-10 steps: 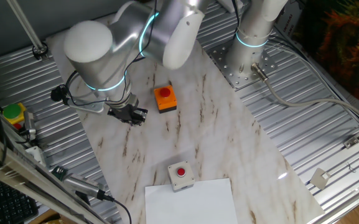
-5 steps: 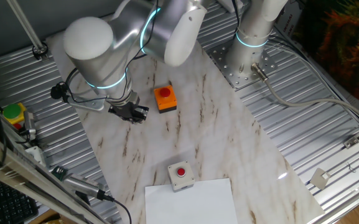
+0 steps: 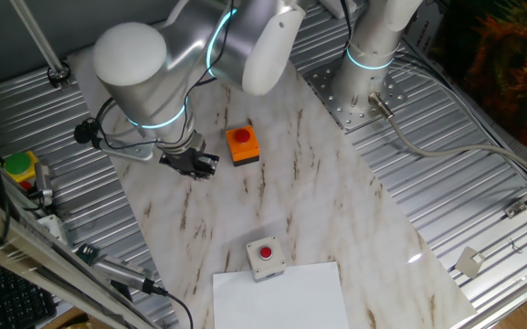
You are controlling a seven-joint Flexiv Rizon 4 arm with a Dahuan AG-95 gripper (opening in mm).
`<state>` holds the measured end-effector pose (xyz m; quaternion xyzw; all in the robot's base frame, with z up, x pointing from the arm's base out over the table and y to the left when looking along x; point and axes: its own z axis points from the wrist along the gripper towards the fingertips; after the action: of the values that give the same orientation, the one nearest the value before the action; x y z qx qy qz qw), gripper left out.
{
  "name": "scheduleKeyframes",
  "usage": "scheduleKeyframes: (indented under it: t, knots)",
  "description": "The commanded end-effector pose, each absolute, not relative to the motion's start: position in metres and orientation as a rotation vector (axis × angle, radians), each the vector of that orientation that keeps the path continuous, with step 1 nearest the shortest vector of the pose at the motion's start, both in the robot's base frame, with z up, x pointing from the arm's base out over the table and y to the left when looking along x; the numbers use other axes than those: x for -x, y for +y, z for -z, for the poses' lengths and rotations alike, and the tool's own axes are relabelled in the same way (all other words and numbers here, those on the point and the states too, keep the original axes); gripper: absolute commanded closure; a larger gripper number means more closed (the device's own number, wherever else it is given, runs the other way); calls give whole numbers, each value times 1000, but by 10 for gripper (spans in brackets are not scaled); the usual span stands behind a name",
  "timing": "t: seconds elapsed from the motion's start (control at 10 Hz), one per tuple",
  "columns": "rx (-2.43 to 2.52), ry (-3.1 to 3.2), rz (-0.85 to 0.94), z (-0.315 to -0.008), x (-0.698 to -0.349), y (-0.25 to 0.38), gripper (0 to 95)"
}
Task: Unfold the leg of the glasses (with one hand)
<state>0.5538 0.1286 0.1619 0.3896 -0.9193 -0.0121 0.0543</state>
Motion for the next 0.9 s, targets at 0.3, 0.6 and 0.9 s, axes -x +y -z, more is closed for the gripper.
scheduleKeyframes:
  t: [0.3, 0.6, 0.9]
  knots:
    - [-1165, -2802, 22, -170, -548, 128, 950]
    - [-1164, -2802, 22, -170, -548, 128, 950]
    - [-1180, -2793, 21, -167, -550, 127, 950]
